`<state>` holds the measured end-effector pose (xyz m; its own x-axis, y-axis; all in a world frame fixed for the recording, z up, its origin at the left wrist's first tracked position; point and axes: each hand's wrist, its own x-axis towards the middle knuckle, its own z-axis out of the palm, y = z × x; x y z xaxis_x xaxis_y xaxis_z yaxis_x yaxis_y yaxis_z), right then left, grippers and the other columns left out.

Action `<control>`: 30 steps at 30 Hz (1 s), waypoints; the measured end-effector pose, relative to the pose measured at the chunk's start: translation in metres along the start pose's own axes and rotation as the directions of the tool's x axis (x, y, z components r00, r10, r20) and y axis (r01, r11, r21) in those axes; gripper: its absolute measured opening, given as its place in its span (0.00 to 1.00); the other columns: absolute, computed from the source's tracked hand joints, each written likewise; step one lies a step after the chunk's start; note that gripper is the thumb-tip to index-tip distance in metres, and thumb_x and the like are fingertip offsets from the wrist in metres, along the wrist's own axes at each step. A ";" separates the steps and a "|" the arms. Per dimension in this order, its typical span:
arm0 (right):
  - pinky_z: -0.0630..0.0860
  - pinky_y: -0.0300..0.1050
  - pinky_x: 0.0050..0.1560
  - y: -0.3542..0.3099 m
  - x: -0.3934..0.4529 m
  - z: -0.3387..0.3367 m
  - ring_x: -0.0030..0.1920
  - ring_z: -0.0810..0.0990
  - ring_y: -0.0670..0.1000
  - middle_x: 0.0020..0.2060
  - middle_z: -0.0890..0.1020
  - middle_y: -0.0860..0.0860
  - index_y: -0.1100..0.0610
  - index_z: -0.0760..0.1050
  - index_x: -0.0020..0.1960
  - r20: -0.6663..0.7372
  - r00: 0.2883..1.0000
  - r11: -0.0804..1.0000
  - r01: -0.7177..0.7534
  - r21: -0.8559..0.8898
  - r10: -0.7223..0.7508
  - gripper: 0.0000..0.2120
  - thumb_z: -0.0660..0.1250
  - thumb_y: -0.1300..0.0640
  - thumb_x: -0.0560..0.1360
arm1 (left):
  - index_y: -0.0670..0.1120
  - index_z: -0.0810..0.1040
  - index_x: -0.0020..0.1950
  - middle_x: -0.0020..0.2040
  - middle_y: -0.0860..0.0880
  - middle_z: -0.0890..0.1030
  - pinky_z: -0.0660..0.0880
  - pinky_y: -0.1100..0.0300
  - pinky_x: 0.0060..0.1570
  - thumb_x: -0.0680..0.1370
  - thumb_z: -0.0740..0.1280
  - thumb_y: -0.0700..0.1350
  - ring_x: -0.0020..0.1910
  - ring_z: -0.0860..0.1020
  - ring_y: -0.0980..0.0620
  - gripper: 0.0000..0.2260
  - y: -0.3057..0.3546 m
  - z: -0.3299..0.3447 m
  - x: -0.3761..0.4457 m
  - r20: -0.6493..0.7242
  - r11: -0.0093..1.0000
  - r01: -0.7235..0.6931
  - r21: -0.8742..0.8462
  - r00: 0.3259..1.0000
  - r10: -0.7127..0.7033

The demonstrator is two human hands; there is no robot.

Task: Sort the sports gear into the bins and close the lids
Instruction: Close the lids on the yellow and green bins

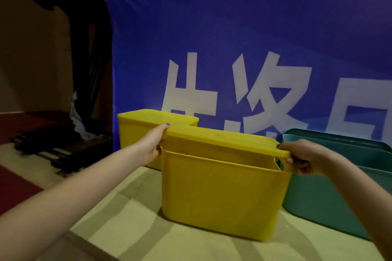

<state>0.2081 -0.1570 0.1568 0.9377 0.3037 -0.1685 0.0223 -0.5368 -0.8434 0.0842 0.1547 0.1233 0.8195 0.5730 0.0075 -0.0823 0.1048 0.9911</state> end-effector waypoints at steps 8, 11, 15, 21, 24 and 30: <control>0.67 0.42 0.33 0.008 -0.006 0.004 0.26 0.60 0.50 0.23 0.62 0.52 0.57 0.63 0.31 -0.159 0.987 0.981 -0.009 -0.196 -0.023 0.20 0.55 0.53 0.81 | 0.48 0.71 0.58 0.53 0.46 0.74 0.65 0.47 0.67 0.79 0.60 0.53 0.55 0.71 0.47 0.12 -0.028 -0.004 -0.003 -0.025 0.986 0.002 0.165 1.000 0.003; 0.69 0.43 0.33 0.014 -0.008 0.006 0.27 0.62 0.50 0.25 0.63 0.53 0.58 0.63 0.32 -0.159 0.987 0.973 -0.021 -0.231 -0.017 0.20 0.55 0.52 0.81 | 0.49 0.71 0.62 0.59 0.46 0.74 0.64 0.45 0.68 0.78 0.60 0.54 0.61 0.71 0.45 0.15 -0.038 -0.007 -0.001 -0.046 0.978 -0.015 0.208 0.999 0.025; 0.71 0.43 0.32 0.022 -0.008 0.009 0.28 0.64 0.50 0.27 0.64 0.53 0.58 0.64 0.33 -0.165 0.984 0.976 0.022 -0.218 -0.059 0.20 0.54 0.51 0.81 | 0.47 0.73 0.60 0.53 0.45 0.76 0.68 0.48 0.62 0.79 0.58 0.53 0.55 0.73 0.44 0.15 -0.040 -0.005 -0.002 -0.049 0.969 -0.056 0.241 0.996 0.070; 0.73 0.44 0.31 0.026 -0.009 0.016 0.29 0.67 0.51 0.29 0.66 0.53 0.59 0.64 0.36 -0.209 0.973 0.974 0.055 -0.219 -0.102 0.18 0.54 0.51 0.81 | 0.48 0.71 0.45 0.42 0.47 0.72 0.68 0.44 0.62 0.80 0.56 0.53 0.51 0.72 0.45 0.11 -0.035 -0.006 -0.005 -0.053 0.959 -0.057 0.279 0.996 0.075; 0.74 0.45 0.31 0.029 -0.007 0.020 0.31 0.69 0.51 0.31 0.68 0.53 0.57 0.64 0.36 -0.242 0.962 0.972 0.074 -0.222 -0.128 0.17 0.53 0.51 0.82 | 0.47 0.71 0.49 0.48 0.45 0.73 0.66 0.43 0.66 0.80 0.57 0.53 0.55 0.71 0.45 0.10 -0.034 -0.008 -0.003 -0.060 0.962 -0.049 0.268 0.996 0.068; 0.74 0.45 0.31 0.031 -0.006 0.022 0.32 0.70 0.52 0.31 0.68 0.54 0.59 0.64 0.37 -0.226 0.964 0.968 0.082 -0.236 -0.137 0.18 0.52 0.52 0.82 | 0.48 0.72 0.43 0.44 0.45 0.74 0.68 0.45 0.61 0.80 0.57 0.51 0.51 0.72 0.45 0.10 -0.034 -0.007 -0.007 -0.048 0.960 -0.076 0.269 0.995 0.092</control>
<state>0.1955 -0.1584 0.1209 0.9798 0.1883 0.0680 0.1801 -0.6809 -0.7099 0.0772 0.1533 0.0888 0.7800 0.6189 0.0927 0.0108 -0.1614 0.9868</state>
